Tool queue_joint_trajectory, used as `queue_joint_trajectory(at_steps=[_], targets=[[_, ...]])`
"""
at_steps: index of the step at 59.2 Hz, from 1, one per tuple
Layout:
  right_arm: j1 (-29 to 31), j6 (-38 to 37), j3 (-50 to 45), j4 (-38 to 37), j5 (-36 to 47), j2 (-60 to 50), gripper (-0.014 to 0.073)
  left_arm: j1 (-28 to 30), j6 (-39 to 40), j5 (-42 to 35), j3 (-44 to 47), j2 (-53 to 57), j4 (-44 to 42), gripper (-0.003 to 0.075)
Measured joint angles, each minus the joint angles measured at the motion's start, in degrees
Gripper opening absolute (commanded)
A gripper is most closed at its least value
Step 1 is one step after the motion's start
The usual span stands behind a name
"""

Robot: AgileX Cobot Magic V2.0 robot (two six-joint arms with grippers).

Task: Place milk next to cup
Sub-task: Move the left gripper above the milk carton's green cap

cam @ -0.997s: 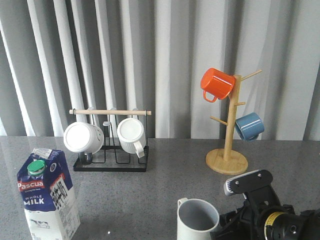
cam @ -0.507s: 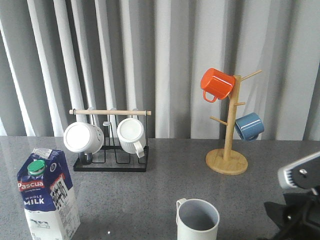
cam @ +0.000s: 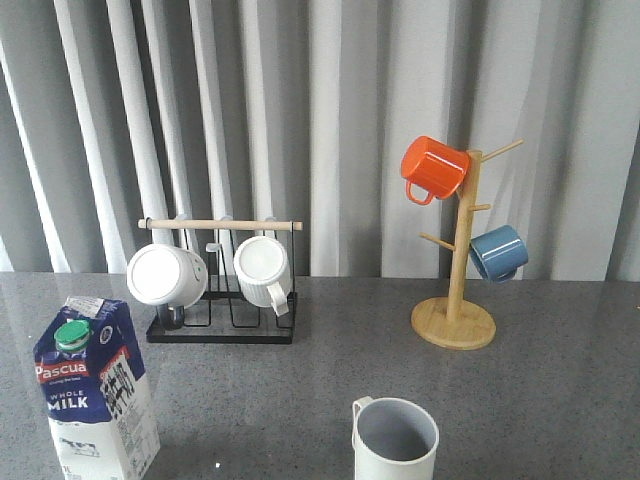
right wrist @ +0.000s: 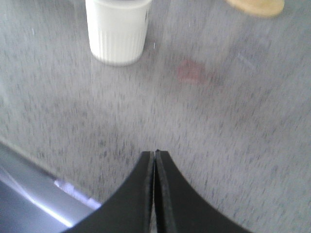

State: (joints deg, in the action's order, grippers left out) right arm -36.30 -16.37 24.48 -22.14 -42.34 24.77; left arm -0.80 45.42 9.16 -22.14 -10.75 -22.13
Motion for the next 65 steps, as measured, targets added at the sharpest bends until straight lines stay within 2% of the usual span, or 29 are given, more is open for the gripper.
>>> queue_joint_trajectory(at_steps=[8, 15, 21, 27, 34, 42, 48, 55, 65], targets=[[0.0, -2.06, -4.02, 0.21, 2.5, -3.43, -0.0006, 0.0, 0.0, -0.07, -0.29, -0.55, 0.0, 0.0382], [0.0, -2.61, -4.09, 0.21, 3.58, -4.02, -0.0006, 0.0, -0.41, 1.26, -2.85, -2.46, 0.0, 0.0446], [-0.04, -2.61, -4.15, 0.21, 3.65, -4.02, -0.0006, 0.0, -4.34, 2.67, -7.35, -5.14, 0.1, 0.0505], [-0.04, -2.61, -4.22, 0.21, 3.69, -4.02, -0.0006, 0.0, -11.34, 5.07, -13.08, -8.79, 1.09, 0.0536], [-0.04, -2.61, -4.24, 0.21, 3.69, -4.02, -0.0006, 0.0, -24.35, 11.89, -21.97, -14.95, 7.31, 0.0536], [-0.04, -2.61, -4.24, 0.21, 3.82, -4.02, -0.0006, 0.0, -44.7, 23.68, -33.62, -24.41, 23.06, 0.0536], [-0.04, -2.61, -4.24, 0.21, 3.95, -4.02, -0.0006, 0.0, -55.56, 34.08, -42.34, -31.98, 34.46, 0.0536], [-0.04, -2.61, -4.24, 0.21, 3.95, -4.02, -0.0006, 0.0, -60.48, 41.23, -50.25, -39.24, 40.16, 0.0535], [-0.04, -2.61, -4.24, 0.41, 3.95, -4.02, -0.0006, 0.0, -61.13, 41.22, -53.68, -43.54, 41.07, 0.0536]])
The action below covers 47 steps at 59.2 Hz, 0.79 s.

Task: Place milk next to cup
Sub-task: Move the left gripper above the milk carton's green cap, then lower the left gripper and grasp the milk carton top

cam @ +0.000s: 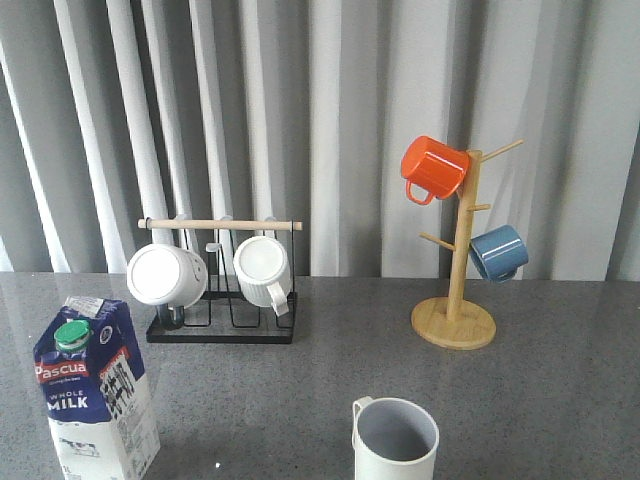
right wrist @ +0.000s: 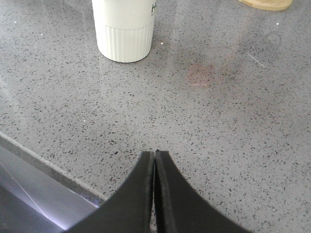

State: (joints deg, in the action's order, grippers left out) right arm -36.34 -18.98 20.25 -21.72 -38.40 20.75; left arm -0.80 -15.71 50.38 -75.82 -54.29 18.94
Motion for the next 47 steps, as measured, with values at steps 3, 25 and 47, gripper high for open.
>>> queue_joint_trajectory(at_steps=[3, 25, 47], targets=[[0.0, 0.0, 0.0, 0.11, 0.0, 0.0, -0.0006, 0.0, 0.0, 0.0, -0.28, -0.49, 0.28, 0.0536], [0.0, 0.0, 0.0, 0.11, 0.16, 0.0, -0.0006, 0.0, 0.27, 9.76, -12.47, -15.3, 1.16, 0.0536], [0.0, 0.0, 0.0, 0.15, 0.16, 0.0, -0.0006, 0.0, 0.27, 15.81, -20.76, -28.52, -1.61, 0.0536]])
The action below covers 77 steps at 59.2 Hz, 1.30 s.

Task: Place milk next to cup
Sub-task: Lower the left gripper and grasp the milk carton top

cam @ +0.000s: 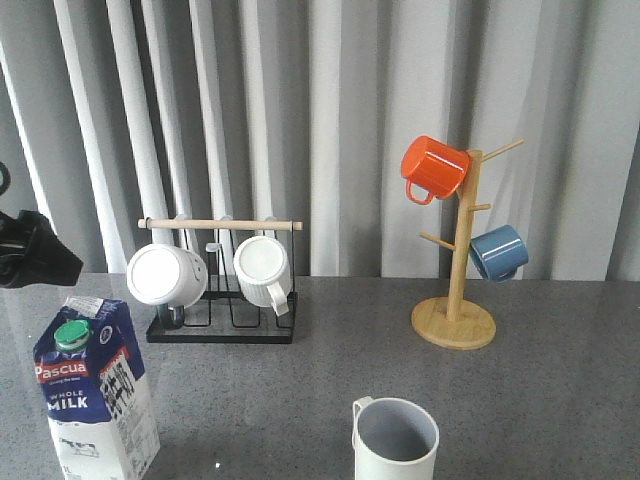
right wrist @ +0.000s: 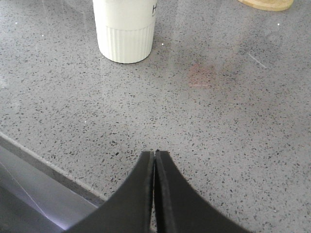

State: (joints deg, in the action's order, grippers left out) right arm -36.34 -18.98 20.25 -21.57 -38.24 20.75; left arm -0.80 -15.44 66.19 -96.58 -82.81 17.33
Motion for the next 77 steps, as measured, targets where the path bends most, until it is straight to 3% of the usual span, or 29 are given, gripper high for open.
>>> queue_joint_trajectory(at_steps=[62, 69, 77], targets=[[0.0, 0.0, 0.0, 0.02, 0.0, 0.0, -0.0006, 0.0, -0.05, 1.4, -0.11, -14.5, -0.31, 0.0533], [0.0, 0.0, 0.0, 0.02, 0.0, 0.0, -0.0006, 0.0, -0.05, 1.52, -0.11, -16.42, -0.27, 0.0491], [0.0, 0.0, 0.0, 0.02, 0.0, 0.0, -0.0006, 0.0, -0.05, 2.04, -0.11, -17.21, -0.27, 0.0351]])
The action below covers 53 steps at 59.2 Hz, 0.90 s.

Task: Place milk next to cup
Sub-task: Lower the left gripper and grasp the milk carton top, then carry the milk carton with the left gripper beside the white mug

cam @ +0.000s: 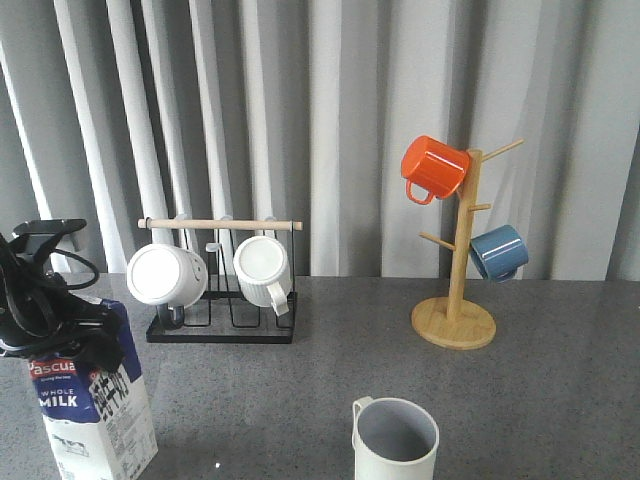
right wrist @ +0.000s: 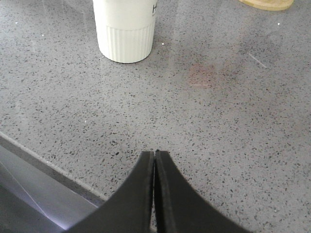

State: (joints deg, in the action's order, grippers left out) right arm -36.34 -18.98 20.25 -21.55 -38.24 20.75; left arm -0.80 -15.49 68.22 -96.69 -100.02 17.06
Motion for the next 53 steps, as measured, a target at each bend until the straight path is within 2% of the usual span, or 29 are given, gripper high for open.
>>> queue_joint_trajectory(at_steps=[8, 15, 22, 31, 43, 53], targets=[[0.0, 0.0, 0.0, 0.0, 0.0, 0.0, -0.0006, 0.0, 0.0, 0.07, 0.0, 0.23, 0.45, 0.0198], [0.0, 0.0, 0.0, 0.05, 0.0, 0.0, -0.0006, 0.0, -0.44, -0.04, 0.0, 0.75, 4.69, 0.0197], [0.0, 0.0, 0.0, 0.05, 0.0, 0.0, -0.0006, 0.0, -3.26, -0.16, -0.21, 1.84, 12.45, 0.0197], [0.0, 0.0, 0.0, 0.05, 0.0, 0.0, -0.0006, -1.28, -5.82, -0.44, -3.77, 2.44, 19.61, 0.0197], [0.0, 0.0, 0.0, 0.05, 0.0, 0.0, -0.0006, -6.88, -5.73, -2.68, -11.93, 2.44, 19.11, 0.0197], [0.0, 0.0, 0.0, 0.05, 0.0, 0.0, -0.0006, -11.27, -1.58, -3.24, -15.94, 2.44, 13.21, 0.0198]])
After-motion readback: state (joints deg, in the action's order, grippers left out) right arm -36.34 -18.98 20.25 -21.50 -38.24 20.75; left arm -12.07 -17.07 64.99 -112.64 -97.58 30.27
